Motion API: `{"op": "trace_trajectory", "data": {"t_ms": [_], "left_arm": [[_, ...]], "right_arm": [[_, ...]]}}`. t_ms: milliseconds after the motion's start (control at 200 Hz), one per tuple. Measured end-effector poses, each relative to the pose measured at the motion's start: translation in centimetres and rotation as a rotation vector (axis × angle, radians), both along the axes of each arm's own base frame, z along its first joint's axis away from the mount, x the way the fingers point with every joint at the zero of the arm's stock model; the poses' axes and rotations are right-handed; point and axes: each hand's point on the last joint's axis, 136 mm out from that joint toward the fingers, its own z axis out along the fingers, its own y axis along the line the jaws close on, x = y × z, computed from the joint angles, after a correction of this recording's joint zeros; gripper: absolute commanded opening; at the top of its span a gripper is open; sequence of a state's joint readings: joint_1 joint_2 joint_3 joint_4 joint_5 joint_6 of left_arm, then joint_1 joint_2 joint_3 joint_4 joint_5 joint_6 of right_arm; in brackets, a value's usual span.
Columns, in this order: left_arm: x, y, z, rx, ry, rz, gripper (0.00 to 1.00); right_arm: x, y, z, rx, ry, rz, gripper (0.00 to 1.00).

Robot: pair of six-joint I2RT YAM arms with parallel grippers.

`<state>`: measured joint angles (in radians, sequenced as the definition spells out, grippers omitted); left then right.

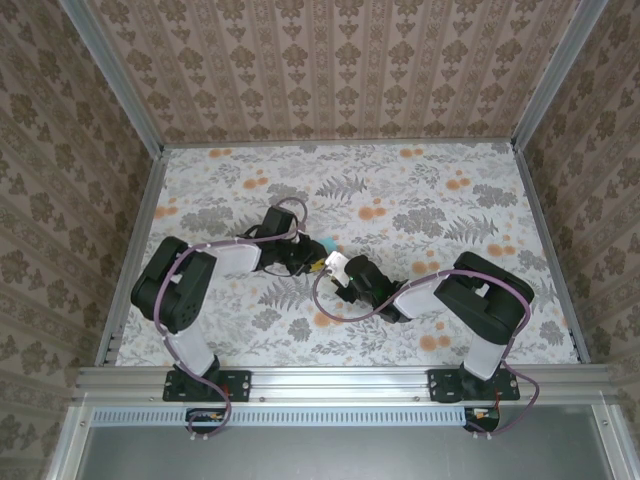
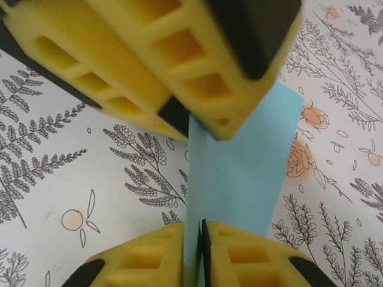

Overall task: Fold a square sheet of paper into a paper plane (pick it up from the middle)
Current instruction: Fold the wing for the fifth time at the center of the table.

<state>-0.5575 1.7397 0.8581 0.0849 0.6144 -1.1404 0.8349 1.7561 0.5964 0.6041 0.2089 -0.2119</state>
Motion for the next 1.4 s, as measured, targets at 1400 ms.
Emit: {"op": "trace_trajectory", "data": {"t_ms": [1400], "left_arm": [[-0.8,4.3,1.1,-0.049,-0.224,0.038,0.36]], "right_arm": [[-1.0,3.0,-0.2,0.521,0.602,-0.095,0.02]]}}
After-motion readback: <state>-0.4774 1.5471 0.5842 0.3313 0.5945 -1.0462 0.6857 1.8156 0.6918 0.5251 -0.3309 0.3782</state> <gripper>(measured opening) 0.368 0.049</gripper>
